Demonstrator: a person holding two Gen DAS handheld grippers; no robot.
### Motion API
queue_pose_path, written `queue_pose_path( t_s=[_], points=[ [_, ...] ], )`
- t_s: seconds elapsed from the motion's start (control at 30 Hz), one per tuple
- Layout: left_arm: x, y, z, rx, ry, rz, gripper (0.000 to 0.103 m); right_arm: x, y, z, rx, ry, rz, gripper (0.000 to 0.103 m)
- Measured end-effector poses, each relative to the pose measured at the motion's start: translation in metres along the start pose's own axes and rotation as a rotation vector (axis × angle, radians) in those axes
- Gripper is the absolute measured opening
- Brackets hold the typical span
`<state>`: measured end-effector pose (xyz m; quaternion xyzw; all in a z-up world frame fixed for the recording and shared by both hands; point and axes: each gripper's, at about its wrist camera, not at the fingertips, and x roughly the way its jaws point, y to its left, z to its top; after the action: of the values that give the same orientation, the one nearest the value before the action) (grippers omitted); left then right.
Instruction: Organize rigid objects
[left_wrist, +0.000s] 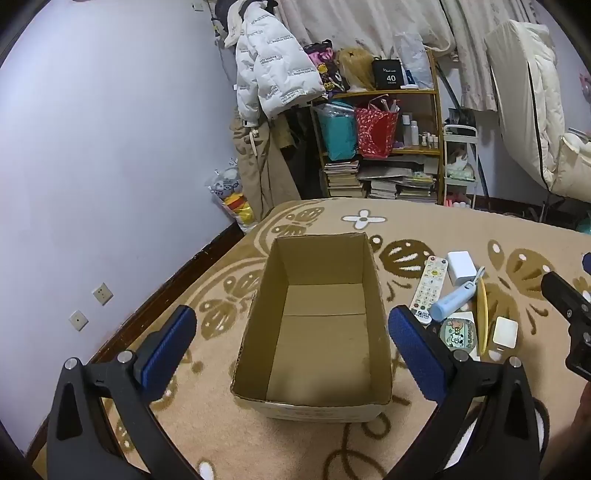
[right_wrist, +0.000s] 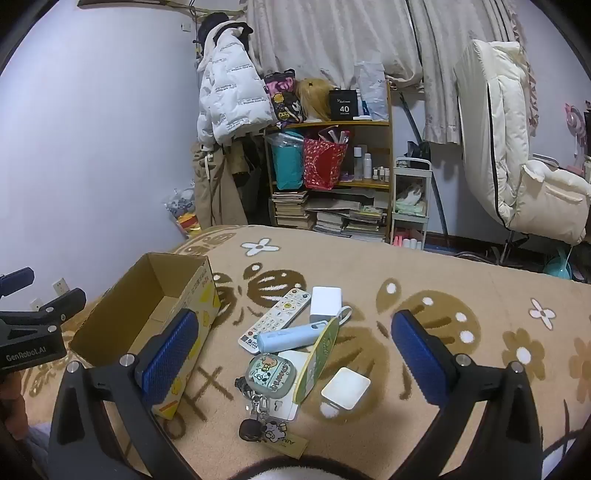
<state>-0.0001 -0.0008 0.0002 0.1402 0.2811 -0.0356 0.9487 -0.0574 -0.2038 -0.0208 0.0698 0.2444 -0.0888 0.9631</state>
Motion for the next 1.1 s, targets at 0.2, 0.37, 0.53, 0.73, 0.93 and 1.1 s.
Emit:
queue_pose_path(
  t_s=[0.2,0.37,0.53,0.73,0.93,1.1],
  points=[
    [0.001,0.009,0.000,-0.041,-0.001,-0.030,0.103,0.000,-0.001,0.000,0.003,0.000,0.006,0.103],
    [0.002,0.010,-0.001,-0.033,0.000,-0.017,0.103,0.001,0.000,0.000,-0.002,0.000,0.002,0.103],
    [0.001,0.004,-0.001,-0.023,0.003,-0.014,0.103,0.005,0.000,0.000,-0.001,0.004,0.003,0.103],
    [0.001,0.003,0.001,-0.025,0.010,-0.022,0.103,0.001,0.001,-0.001,0.002,-0.005,0.002,0.103],
    [0.002,0.002,0.001,-0.024,0.016,-0.021,0.103,0.001,0.000,-0.001,0.002,-0.004,0.003,0.103],
    [0.003,0.002,0.000,-0.023,0.018,-0.018,0.103,0.002,-0.001,-0.001,0.003,-0.004,0.003,0.103]
  ],
)
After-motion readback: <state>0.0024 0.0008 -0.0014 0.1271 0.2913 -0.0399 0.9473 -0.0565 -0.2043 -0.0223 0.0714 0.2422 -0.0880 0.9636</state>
